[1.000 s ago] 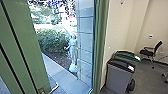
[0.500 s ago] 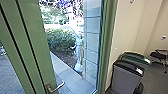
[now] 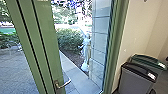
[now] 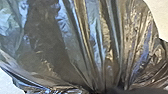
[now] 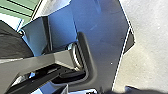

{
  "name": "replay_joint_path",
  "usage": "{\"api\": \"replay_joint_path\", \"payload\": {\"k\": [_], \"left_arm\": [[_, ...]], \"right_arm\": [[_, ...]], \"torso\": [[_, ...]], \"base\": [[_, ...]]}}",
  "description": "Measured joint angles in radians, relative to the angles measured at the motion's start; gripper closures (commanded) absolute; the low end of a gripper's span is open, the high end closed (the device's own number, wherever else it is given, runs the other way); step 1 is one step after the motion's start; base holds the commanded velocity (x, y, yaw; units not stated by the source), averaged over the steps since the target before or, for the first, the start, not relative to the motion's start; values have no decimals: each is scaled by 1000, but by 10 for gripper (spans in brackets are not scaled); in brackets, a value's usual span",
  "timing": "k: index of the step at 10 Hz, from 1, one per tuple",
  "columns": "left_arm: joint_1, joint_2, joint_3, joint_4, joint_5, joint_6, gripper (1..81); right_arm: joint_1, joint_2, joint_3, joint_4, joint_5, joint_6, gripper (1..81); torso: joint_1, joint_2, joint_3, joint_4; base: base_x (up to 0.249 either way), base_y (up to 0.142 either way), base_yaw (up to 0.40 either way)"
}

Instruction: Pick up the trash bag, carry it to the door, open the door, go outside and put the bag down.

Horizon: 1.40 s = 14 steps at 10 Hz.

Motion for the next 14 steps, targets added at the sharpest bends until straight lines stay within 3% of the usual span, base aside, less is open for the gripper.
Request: {"api": "replay_joint_path", "payload": {"k": [7,14], "left_arm": [[-1,6,-8,6,2,7,811],[-1,14,-11,39,3,7,811]], "right_arm": [[1,16,-9,0,-1,0,10],[-2,21,-27,0,-1,0,10]], "torso": [[0,0,0,0],[0,0,0,0]], "base": [[0,0,236],[0,0,241]]}}
